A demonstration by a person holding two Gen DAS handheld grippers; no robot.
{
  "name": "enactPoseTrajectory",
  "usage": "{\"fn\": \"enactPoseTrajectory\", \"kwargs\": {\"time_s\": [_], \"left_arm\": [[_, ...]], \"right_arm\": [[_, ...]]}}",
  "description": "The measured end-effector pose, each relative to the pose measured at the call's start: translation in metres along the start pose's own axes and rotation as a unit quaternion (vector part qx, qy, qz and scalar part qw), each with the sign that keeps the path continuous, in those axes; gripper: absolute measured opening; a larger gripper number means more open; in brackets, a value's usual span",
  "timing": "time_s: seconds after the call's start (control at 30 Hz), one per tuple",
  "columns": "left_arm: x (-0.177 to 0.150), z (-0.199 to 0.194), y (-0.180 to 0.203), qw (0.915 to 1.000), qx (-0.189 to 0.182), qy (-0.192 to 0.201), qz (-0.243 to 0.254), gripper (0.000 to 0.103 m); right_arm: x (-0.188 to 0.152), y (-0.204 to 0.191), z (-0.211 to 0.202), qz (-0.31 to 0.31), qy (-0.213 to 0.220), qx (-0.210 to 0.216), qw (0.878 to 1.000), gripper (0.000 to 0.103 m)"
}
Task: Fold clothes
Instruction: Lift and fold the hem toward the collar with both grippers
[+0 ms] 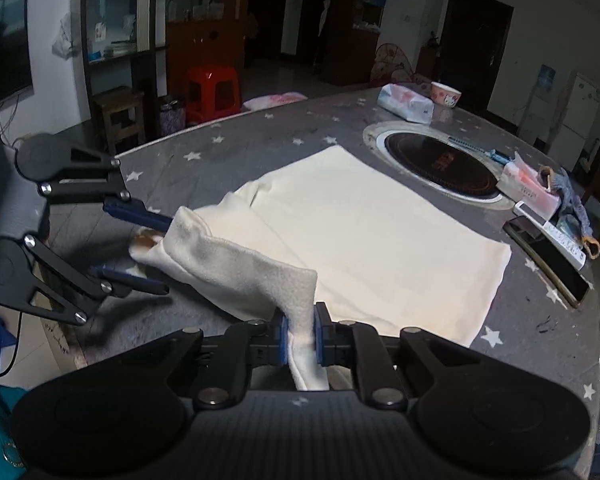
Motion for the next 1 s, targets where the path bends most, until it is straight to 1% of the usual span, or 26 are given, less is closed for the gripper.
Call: {"fn": "enactPoseTrajectory", "kwargs": {"time_s": [0.03,0.07,0.1,0.2,0.33,0.47,0.6,0.67,0.77,0.9,1.0], "left_arm": [[-0.001,0.002,-0.003,1.0000,0.000,-0.002,-0.005,0.028],[-0.003,0.003,-0.007,0.9999,-0.001,-0.004,-0.012,0.019],[-0.003,0.003,-0.010,0.9998,-0.001,-0.003,-0.019,0.016],[-0.002,-0.002,-0.013,0.9995,-0.001,0.005,-0.032,0.011],[-0.001,-0.018,-0.015,0.9991,-0.002,0.013,-0.041,0.011],[-0.001,-0.050,-0.010,0.9983,0.005,0.024,-0.053,0.011],[-0.005,-0.094,0.000,0.9971,0.002,0.030,-0.070,0.011],[-0.006,-0.112,0.006,0.9968,-0.002,0.031,-0.073,0.011],[-0.006,-0.129,0.015,0.9973,-0.010,0.030,-0.067,0.011],[0.003,-0.121,0.002,0.9966,-0.007,0.032,-0.076,0.011],[0.013,-0.108,-0.016,0.9954,-0.002,0.031,-0.090,0.011]], "right_arm": [[-0.001,0.000,0.000,0.002,0.002,-0.002,1.000,0.011],[-0.001,0.000,0.000,0.004,0.004,-0.003,1.000,0.011],[-0.003,-0.001,0.000,0.004,0.007,-0.005,1.000,0.010],[-0.006,-0.004,-0.001,0.003,0.017,-0.007,1.000,0.009],[-0.009,-0.008,-0.012,0.003,0.034,0.001,0.999,0.009],[-0.013,-0.022,-0.040,-0.017,0.051,0.019,0.998,0.009],[-0.023,-0.039,-0.072,-0.015,0.054,0.055,0.997,0.009],[-0.024,-0.044,-0.080,-0.019,0.052,0.061,0.997,0.009],[-0.025,-0.051,-0.091,-0.025,0.047,0.067,0.996,0.009],[-0.027,-0.060,-0.106,-0.033,0.041,0.076,0.996,0.009],[-0.010,-0.045,-0.100,-0.017,0.045,0.073,0.996,0.009]]}}
Point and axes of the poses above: each gripper's, at about its wrist camera, not at the fingertips, and z roughly the way its jaws point, y to its right, x to its top, the point moved 4 cm from there along z, roughly the way its jaws point, and after that the axes turned 6 degrees about -y, right-handed, at the moved point
